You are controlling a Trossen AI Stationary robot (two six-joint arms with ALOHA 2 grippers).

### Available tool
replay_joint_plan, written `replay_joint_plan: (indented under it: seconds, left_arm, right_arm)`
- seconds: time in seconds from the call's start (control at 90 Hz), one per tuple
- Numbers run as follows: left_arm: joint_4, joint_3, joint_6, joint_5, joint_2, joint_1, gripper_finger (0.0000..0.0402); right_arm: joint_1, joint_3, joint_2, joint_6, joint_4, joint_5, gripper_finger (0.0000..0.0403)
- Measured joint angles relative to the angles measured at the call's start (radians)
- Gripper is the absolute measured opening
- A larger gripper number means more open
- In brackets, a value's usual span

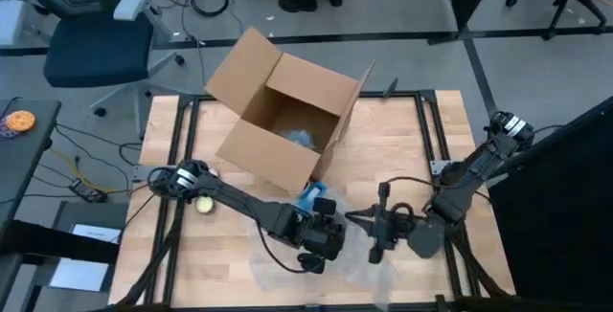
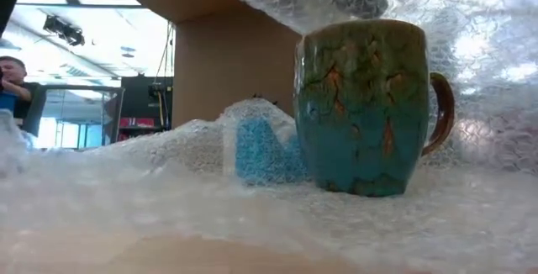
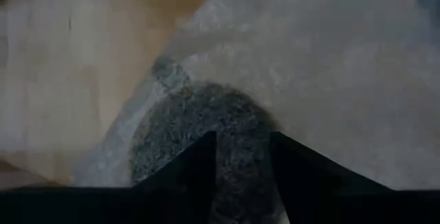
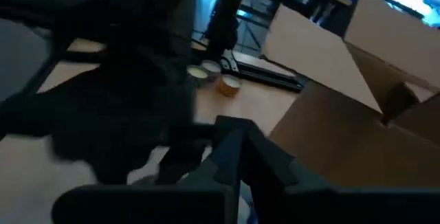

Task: Wrap mug
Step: Wrap the brown mug with the bubble wrap on the table

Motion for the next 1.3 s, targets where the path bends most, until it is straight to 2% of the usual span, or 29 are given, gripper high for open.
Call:
replay_joint_plan:
  seconds: [0.111, 0.233, 0.544, 0.644, 0.822, 1.078, 1.3]
  left_arm:
    - [0.018, -0.014, -0.001, -0.001, 0.000, -0.001, 0.0120]
    - [0.032, -0.019, -0.001, -0.005, 0.000, 0.000, 0.0120]
    - [0.043, -0.019, -0.002, -0.010, 0.000, 0.000, 0.0120]
    - [0.039, -0.019, -0.002, -0.010, 0.000, 0.000, 0.0120]
    - [0.040, -0.019, -0.003, -0.010, 0.000, 0.000, 0.0120]
    - [0.040, -0.019, -0.006, -0.009, 0.000, 0.000, 0.0120]
    - [0.041, -0.020, -0.005, -0.009, 0.000, 0.001, 0.0120]
  right_arm:
    - [0.080, 0.000, -0.043, 0.049, -0.033, -0.015, 0.0001]
    - [0.160, 0.000, -0.075, 0.272, -0.127, -0.100, 0.0019]
    - [0.267, 0.000, -0.069, 0.930, -0.355, -0.454, 0.0134]
    - [0.297, 0.000, -0.045, 1.041, -0.367, -0.495, 0.0162]
    - [0.308, 0.000, 0.071, 1.001, -0.294, -0.462, 0.0187]
    - [0.302, 0.000, 0.298, 0.645, -0.008, -0.438, 0.0194]
    - [0.268, -0.001, 0.454, 0.533, -0.079, -0.424, 0.0194]
